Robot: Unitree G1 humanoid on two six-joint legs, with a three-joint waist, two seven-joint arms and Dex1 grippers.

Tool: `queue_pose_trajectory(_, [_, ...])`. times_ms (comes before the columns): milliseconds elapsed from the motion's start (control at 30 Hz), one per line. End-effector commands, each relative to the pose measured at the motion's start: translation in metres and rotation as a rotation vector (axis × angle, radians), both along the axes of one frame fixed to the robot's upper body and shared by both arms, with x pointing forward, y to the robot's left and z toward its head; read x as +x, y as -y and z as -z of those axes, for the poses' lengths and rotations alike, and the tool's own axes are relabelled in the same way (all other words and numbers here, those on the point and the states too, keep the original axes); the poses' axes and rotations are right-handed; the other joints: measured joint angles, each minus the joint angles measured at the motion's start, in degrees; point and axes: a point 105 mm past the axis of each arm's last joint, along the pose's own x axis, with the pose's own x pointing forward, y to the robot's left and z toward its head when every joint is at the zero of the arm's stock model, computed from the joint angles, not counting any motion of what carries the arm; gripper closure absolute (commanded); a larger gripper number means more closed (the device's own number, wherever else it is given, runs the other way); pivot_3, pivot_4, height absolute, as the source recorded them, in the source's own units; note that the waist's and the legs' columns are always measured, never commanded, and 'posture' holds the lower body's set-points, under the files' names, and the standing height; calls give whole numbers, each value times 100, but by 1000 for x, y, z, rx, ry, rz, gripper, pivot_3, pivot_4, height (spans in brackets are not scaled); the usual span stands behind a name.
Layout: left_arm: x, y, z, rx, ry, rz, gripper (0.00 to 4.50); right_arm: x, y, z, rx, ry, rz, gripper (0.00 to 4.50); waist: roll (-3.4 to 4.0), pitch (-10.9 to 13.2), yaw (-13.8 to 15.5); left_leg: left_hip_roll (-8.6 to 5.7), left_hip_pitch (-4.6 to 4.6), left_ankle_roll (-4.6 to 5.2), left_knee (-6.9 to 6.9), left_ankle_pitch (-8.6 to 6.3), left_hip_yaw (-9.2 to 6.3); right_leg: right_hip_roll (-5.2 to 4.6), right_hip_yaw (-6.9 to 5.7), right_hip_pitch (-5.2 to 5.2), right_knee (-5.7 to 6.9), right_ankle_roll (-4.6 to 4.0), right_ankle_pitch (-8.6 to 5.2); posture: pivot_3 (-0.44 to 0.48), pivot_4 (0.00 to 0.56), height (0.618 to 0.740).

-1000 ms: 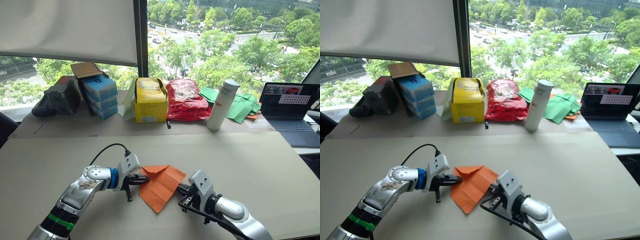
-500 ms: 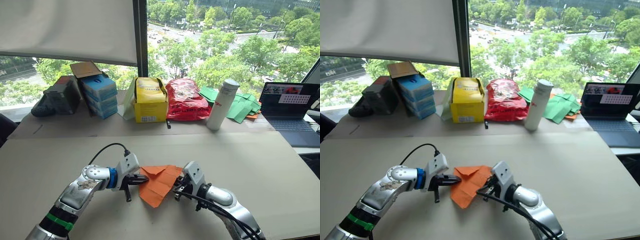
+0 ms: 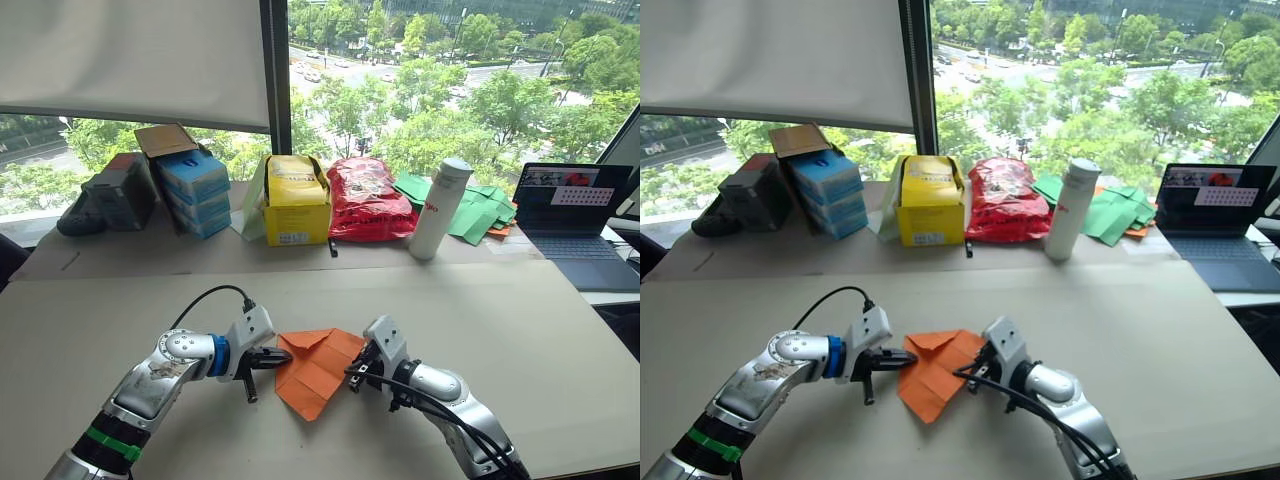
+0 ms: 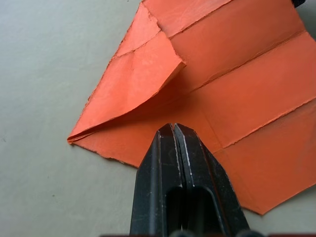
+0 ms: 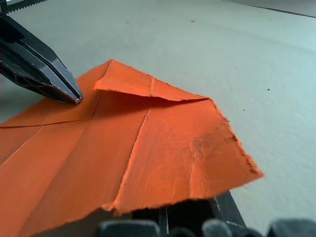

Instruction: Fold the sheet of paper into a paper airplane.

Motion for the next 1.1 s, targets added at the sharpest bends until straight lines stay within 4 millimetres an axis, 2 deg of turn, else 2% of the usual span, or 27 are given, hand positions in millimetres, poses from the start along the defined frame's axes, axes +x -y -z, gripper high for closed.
queue_pose_trajectory(33, [3, -9, 0, 31, 1, -22, 4449, -1, -15, -11, 46, 21, -58, 4500, 0, 0, -20, 0, 0, -1, -1, 0, 0, 0, 0, -1, 0, 0, 0, 0, 150, 740])
queue_pose_trajectory(433, [3, -12, -6, 34, 14, -26, 4449, -18, -37, -31, 135, 67, -200, 4500, 2, 2, -34, -1, -7, -1, -1, 1, 0, 0, -1, -8, 1, -1, -1, 0, 150, 740])
queue_pose_trajectory(533, [3, -12, -6, 38, 13, -22, 4449, -13, -30, -20, 80, 34, -145, 4500, 2, 2, -34, -1, -7, -2, -1, 1, 0, -1, -1, -7, 1, -1, -1, 0, 150, 740])
queue_pose_trajectory(700, [3, -11, -6, 40, 16, -18, 4449, -2, 3, 4, -98, -8, -52, 4500, 2, 1, -12, -4, -10, -3, 3, 2, 0, -6, -5, -7, 1, -1, -1, 0, 150, 740])
queue_pose_trajectory(833, [2, -6, -6, 35, 18, -5, 4449, 8, 18, 7, -156, -1, -17, 4500, 2, 1, -6, -3, -4, -3, 2, 2, 0, -4, -5, -3, 1, -1, -1, 0, 150, 740])
queue_pose_trajectory(1100, [2, 5, -9, 18, 26, 31, 4449, 22, 9, -3, -87, 21, -27, 4500, 2, 1, 5, -3, -4, -2, 3, 2, 2, -2, -3, 0, 2, 0, 0, 0, 150, 740])
